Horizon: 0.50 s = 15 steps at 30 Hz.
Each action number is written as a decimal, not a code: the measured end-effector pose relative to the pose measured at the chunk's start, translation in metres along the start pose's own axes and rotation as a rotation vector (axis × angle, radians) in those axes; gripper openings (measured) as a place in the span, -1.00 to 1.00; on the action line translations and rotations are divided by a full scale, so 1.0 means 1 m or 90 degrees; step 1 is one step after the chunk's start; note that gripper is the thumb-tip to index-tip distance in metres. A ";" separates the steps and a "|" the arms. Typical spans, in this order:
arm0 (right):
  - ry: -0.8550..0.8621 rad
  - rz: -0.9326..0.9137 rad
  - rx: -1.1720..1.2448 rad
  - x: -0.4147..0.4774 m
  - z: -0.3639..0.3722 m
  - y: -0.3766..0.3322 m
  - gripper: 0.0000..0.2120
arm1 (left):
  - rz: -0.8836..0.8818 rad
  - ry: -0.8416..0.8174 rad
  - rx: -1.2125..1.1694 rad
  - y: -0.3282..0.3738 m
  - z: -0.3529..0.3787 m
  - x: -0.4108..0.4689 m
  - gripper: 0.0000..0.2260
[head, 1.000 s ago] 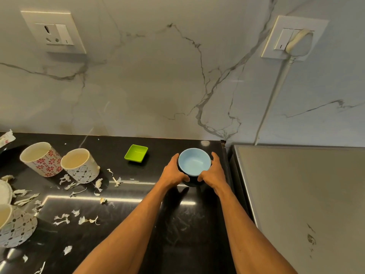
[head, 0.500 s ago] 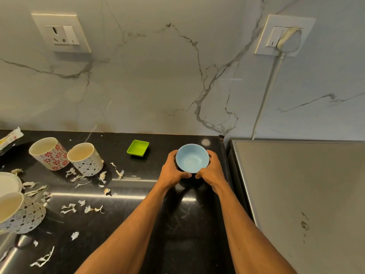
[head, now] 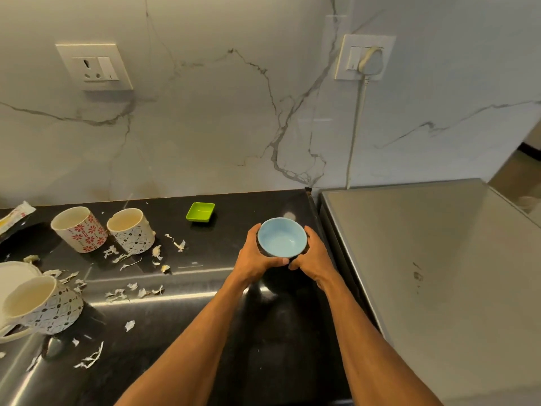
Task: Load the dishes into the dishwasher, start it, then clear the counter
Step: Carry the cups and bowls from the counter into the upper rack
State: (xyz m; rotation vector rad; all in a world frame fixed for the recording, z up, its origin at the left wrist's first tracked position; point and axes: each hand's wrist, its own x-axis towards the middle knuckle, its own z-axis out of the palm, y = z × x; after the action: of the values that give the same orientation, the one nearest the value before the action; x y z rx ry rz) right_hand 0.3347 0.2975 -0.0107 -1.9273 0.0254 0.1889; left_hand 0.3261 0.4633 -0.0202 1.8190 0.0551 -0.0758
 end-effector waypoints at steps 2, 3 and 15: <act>0.035 -0.018 0.005 -0.021 -0.002 0.000 -0.22 | 0.026 -0.026 0.000 0.001 0.003 -0.013 -0.13; 0.053 -0.023 0.007 -0.032 -0.003 0.000 -0.25 | 0.040 -0.033 0.002 0.001 0.004 -0.019 -0.14; 0.239 -0.018 0.036 -0.181 -0.043 0.044 -0.32 | 0.106 -0.210 -0.029 -0.003 0.081 -0.113 -0.13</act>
State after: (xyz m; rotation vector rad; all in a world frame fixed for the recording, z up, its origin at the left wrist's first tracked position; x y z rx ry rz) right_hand 0.1564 0.2281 -0.0111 -1.8805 0.2508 -0.1934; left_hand 0.2116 0.3855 -0.0338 1.7383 -0.3253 -0.2536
